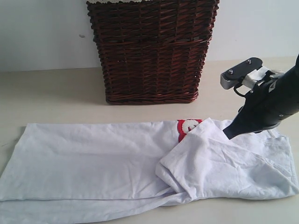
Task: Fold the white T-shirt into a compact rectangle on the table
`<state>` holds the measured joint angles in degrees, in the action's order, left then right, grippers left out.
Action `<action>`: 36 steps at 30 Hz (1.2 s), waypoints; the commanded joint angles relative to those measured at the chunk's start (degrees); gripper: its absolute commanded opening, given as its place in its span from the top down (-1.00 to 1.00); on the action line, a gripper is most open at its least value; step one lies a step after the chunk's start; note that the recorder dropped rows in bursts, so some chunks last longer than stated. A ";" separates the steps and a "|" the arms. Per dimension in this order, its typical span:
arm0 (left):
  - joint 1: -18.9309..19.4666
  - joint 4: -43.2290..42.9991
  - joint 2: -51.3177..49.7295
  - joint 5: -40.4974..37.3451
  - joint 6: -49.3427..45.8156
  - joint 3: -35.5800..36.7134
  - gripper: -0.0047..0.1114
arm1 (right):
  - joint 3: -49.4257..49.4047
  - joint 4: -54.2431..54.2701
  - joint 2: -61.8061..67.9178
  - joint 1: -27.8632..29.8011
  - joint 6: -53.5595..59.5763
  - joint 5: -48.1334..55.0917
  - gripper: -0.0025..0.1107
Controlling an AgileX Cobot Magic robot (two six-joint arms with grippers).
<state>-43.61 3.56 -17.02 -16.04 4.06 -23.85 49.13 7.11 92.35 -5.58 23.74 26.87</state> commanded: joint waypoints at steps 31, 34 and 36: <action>45.42 -8.74 17.02 21.81 -2.11 23.85 0.92 | -0.12 0.08 -0.48 0.22 -0.19 -1.10 0.96; 45.86 -8.96 17.02 11.55 -4.06 23.85 0.92 | -0.12 0.08 -0.48 0.22 -0.19 -1.34 0.96; 45.86 -8.96 17.02 3.91 -4.06 23.85 0.92 | -0.12 0.08 -0.48 0.22 -0.19 -1.34 0.96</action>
<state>2.10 -5.09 -0.33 -4.81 0.42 -0.18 49.13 7.11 92.26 -5.58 23.59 26.28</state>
